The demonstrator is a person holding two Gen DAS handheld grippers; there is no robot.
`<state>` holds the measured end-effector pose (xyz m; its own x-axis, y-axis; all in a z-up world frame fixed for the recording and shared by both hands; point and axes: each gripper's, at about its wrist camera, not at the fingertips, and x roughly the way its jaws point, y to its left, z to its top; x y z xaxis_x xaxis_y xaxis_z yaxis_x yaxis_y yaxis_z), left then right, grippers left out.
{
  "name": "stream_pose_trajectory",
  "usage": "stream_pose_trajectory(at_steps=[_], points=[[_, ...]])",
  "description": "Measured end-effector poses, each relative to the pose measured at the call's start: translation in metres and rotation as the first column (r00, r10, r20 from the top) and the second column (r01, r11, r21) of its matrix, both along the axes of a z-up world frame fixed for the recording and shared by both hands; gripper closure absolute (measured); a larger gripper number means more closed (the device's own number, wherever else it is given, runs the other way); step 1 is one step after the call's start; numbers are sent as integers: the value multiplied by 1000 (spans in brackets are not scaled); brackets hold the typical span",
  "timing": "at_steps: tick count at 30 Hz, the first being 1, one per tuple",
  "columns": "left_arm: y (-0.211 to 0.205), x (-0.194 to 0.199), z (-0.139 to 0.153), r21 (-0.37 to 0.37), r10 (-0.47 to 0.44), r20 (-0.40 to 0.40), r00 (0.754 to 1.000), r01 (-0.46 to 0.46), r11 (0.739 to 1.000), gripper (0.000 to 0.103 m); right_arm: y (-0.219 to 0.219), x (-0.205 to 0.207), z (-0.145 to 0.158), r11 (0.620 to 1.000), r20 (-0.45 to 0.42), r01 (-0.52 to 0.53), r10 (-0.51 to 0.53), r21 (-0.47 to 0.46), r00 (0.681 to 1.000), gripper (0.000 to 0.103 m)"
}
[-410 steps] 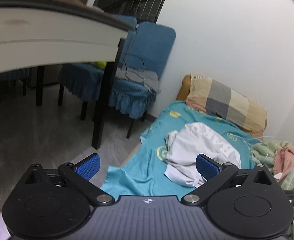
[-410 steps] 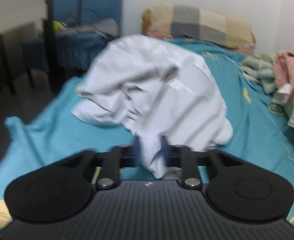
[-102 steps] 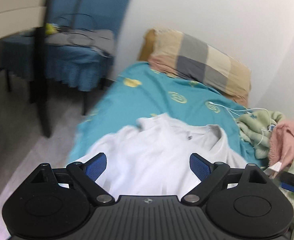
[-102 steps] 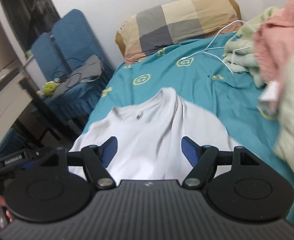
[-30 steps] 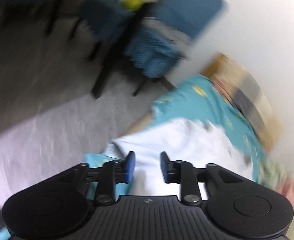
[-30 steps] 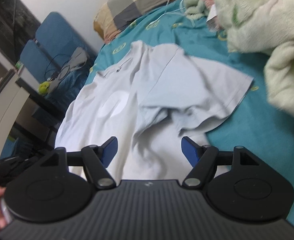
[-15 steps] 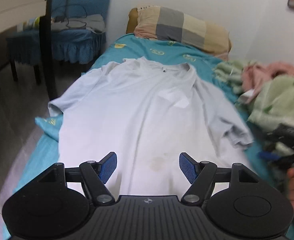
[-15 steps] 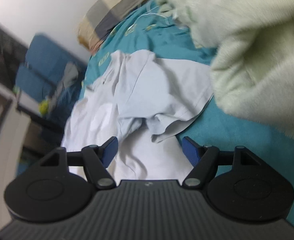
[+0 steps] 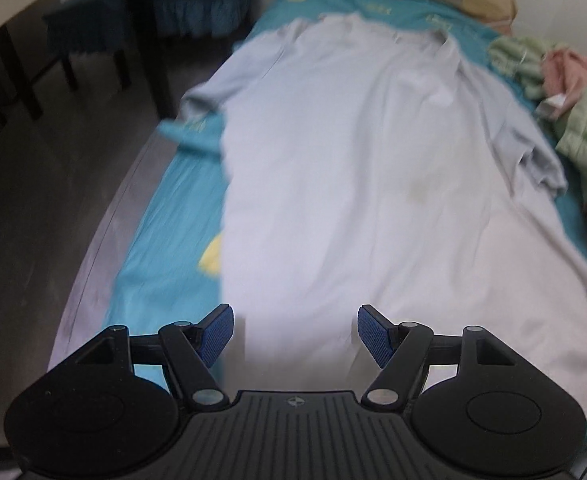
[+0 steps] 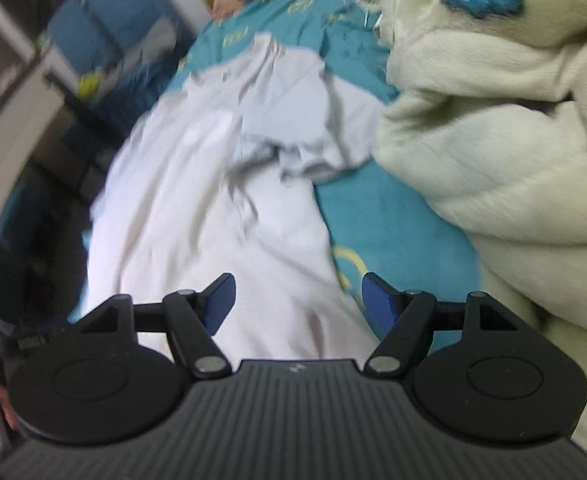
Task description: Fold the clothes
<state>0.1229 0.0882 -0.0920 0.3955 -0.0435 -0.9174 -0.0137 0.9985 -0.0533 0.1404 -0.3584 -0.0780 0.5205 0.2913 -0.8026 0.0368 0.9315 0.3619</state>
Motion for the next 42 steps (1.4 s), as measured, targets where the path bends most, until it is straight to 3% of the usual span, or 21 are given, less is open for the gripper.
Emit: stream_pose_trajectory(at_steps=[3,8,10,14,16,19,22,24,25,26,27,30,32,36,42], points=[[13,-12,-3,-48,19,-89,996,-24,999,29,-6,-11,1,991,-79,-92,85,-98,993,31],[3,-32,-16,-107,-17,-226,974,-7,994,29,-12,-16,-14,986,-196,-151,135,-68,971,31],[-3,-38,-19,-123,-38,-270,962,4,992,29,-10,-15,-22,991,-218,-118,103,-57,971,31],[-12,-45,-22,-81,-66,-309,949,43,996,29,-8,-13,-42,1000,-273,-17,9,-25,962,31],[-12,-45,-23,-71,-61,-322,945,40,997,30,-7,-11,-47,998,-274,22,-38,-63,961,31],[-15,-44,-27,-77,-72,-344,936,49,996,36,-10,-6,-63,999,-331,12,-29,-53,943,32],[-15,-45,-25,-67,-73,-349,934,53,996,47,-11,0,-80,1000,-409,-3,-1,-7,912,32],[-13,-45,-22,-58,-71,-350,934,54,997,71,-10,3,-89,1000,-447,-22,25,13,894,32],[-11,-46,-20,-50,-67,-350,934,52,997,77,-10,4,-93,999,-463,-29,35,20,886,32],[-9,-46,-18,-50,-63,-349,935,48,998,91,-8,4,-94,999,-468,-44,48,20,882,32],[-6,-46,-14,-57,-64,-345,937,48,997,98,-6,5,-95,998,-473,-59,61,19,879,34],[4,-47,2,-75,-72,-312,947,51,996,101,0,3,-91,994,-471,-106,98,10,877,57],[13,-48,15,-89,-66,-291,954,42,995,101,6,0,-85,989,-465,-147,123,-16,877,86],[31,-51,44,-118,-50,-247,968,21,993,101,19,-11,-65,976,-436,-208,162,-60,885,93],[44,-60,87,-140,-29,-188,982,3,990,102,38,-39,-13,968,-356,-251,237,5,904,96]])
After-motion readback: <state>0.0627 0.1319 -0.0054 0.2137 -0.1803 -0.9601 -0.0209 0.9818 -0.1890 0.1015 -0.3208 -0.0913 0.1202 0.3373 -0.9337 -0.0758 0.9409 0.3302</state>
